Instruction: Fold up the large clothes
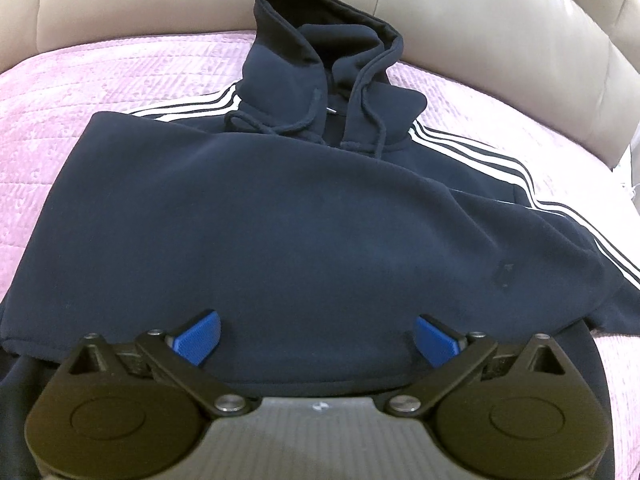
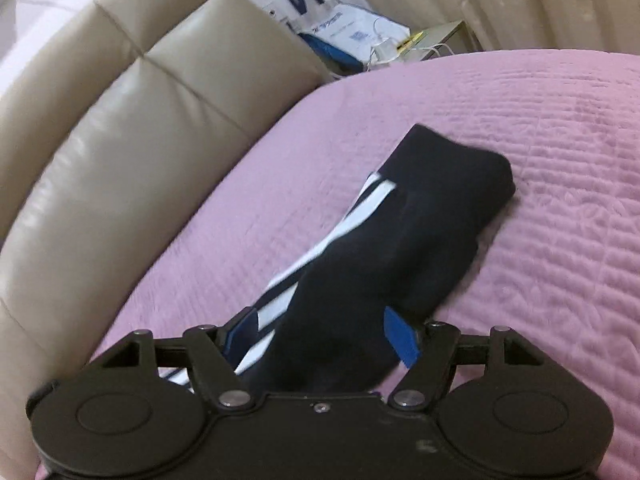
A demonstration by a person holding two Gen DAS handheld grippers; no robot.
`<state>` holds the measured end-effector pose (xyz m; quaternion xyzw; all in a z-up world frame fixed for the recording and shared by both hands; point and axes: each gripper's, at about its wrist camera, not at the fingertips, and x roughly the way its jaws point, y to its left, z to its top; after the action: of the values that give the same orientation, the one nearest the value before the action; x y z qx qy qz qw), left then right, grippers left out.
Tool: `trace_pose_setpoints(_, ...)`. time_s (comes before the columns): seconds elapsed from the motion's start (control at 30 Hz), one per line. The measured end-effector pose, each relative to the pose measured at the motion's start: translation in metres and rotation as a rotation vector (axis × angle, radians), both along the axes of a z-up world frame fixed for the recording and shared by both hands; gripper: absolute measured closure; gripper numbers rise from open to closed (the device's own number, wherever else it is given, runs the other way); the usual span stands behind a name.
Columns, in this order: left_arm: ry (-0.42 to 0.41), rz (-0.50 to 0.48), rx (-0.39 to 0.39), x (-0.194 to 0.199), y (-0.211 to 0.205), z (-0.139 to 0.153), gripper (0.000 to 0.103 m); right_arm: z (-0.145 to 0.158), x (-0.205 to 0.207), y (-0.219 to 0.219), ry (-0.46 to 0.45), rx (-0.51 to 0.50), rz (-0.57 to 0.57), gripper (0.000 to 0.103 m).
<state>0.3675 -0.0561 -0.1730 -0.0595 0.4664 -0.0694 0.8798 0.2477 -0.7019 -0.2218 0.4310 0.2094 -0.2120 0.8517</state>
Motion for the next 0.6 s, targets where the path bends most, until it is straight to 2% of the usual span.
trace_pose_setpoints(0.1, 0.000, 0.001, -0.019, 0.000, 0.003, 0.001, 0.000, 0.008, -0.028, 0.005, 0.002, 0.024, -0.211, 0.020)
trace_pose_setpoints(0.17, -0.007, 0.008, -0.036, -0.001, 0.005, 0.001, 0.000, 0.006, -0.039, 0.011, 0.054, 0.036, -0.307, 0.016)
trace_pose_setpoints(0.23, -0.013, 0.013, -0.041, -0.002, 0.006, 0.000, 0.000, -0.007, -0.041, 0.007, 0.012, 0.034, -0.277, 0.014)
trace_pose_setpoints(0.27, -0.014, 0.015, -0.038, -0.001, 0.005, 0.000, 0.000, -0.011, -0.039, 0.005, -0.011, 0.001, -0.264, 0.012)
trace_pose_setpoints(0.33, -0.013, 0.013, -0.023, 0.000, 0.002, 0.000, 0.000, -0.017, -0.028, -0.002, -0.051, -0.047, -0.229, 0.002)
trace_pose_setpoints(0.43, -0.010, 0.010, -0.004, 0.003, 0.000, 0.000, 0.000, -0.021, -0.005, -0.013, -0.033, -0.138, -0.194, 0.003)
trace_pose_setpoints(0.47, -0.010, 0.009, -0.004, 0.003, 0.000, 0.000, 0.000, -0.022, 0.001, -0.016, -0.024, -0.154, -0.197, 0.013)
trace_pose_setpoints(0.5, -0.010, 0.008, -0.007, 0.003, 0.000, 0.000, 0.000, -0.021, 0.005, -0.018, -0.014, -0.153, -0.207, 0.060)
trace_pose_setpoints(0.53, -0.010, 0.008, -0.014, 0.003, 0.001, 0.000, 0.000, -0.019, 0.007, -0.023, -0.014, -0.122, -0.220, 0.095)
trace_pose_setpoints(0.57, -0.009, 0.010, -0.023, 0.003, 0.003, 0.001, 0.000, -0.014, 0.001, -0.024, -0.059, -0.079, -0.239, 0.091)
trace_pose_setpoints(0.6, -0.007, 0.011, -0.032, 0.003, 0.004, 0.002, 0.000, -0.007, -0.006, -0.023, -0.125, -0.066, -0.253, 0.091)
